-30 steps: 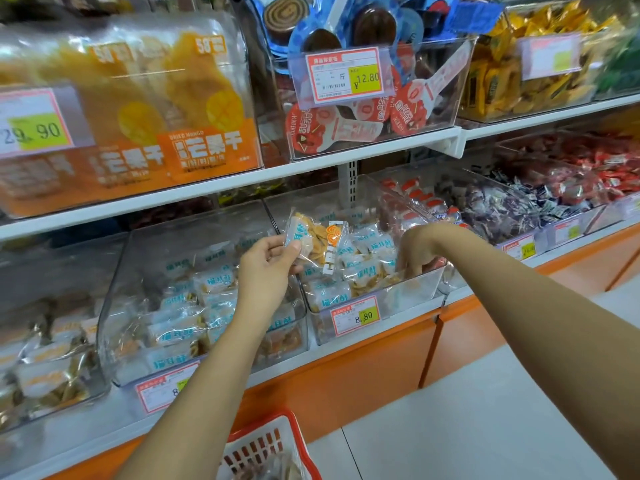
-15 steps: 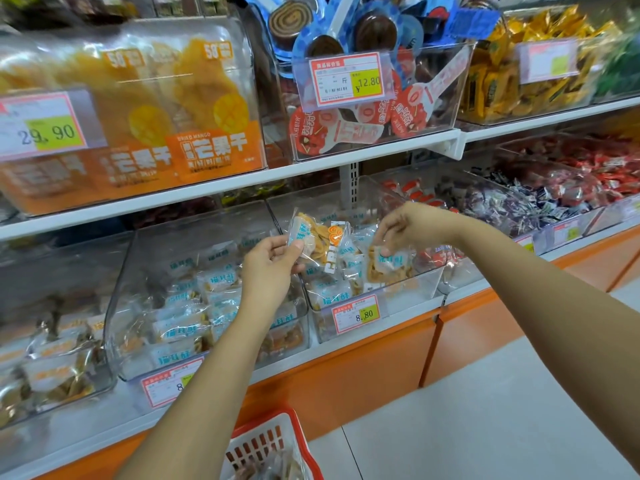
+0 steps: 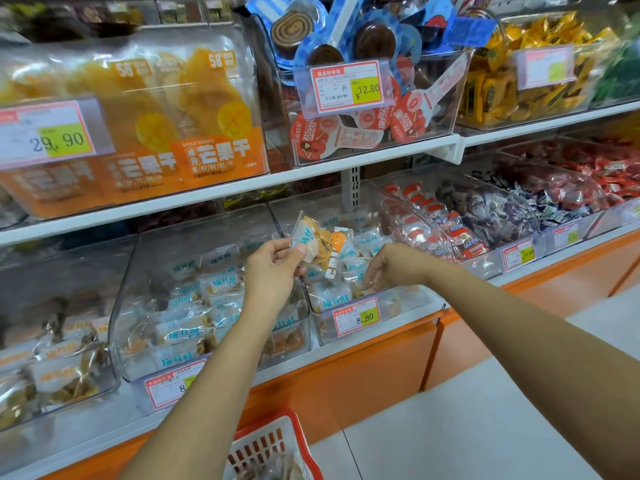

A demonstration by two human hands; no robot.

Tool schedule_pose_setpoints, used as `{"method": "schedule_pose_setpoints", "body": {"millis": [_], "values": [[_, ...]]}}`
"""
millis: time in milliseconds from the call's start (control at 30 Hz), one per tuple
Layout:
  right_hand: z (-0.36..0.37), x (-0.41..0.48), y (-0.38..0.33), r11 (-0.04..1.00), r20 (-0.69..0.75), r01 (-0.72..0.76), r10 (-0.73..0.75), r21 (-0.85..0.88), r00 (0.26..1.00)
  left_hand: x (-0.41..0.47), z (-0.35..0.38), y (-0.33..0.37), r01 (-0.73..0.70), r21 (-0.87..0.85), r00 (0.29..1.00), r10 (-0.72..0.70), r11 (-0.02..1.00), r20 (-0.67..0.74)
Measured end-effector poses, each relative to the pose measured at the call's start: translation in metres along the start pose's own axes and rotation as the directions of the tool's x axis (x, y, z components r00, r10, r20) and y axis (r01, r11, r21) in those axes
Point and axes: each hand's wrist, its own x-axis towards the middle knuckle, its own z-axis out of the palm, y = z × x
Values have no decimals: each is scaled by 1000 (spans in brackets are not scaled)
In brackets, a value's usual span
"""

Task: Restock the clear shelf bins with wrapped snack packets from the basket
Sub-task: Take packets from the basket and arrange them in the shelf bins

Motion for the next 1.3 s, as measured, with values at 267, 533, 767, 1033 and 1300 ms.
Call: {"method": "schedule_pose_setpoints", "body": {"millis": [267,533,767,1033,1300], "values": [[-37,-38,-8,926,-215,161,-90,342,972,-10,14,9,-16,-60,992,23,998,123],[-88,-77,-20,909,-187,198,-136,367,973,-2,62,47,-150,-68,955,162,986,250],[-95,-75,-13,991,-281,93,-118,-101,952,-4,100,55,-206,4,934,195,979,301],[-97,-44,3,943,-149,-10,-42,-333,988,-5,108,1,-295,541,833,-65,787,549],[-72,-8,0,875,68,5,32,-484,997,3,110,-7,-461,695,812,-55,552,582]]}}
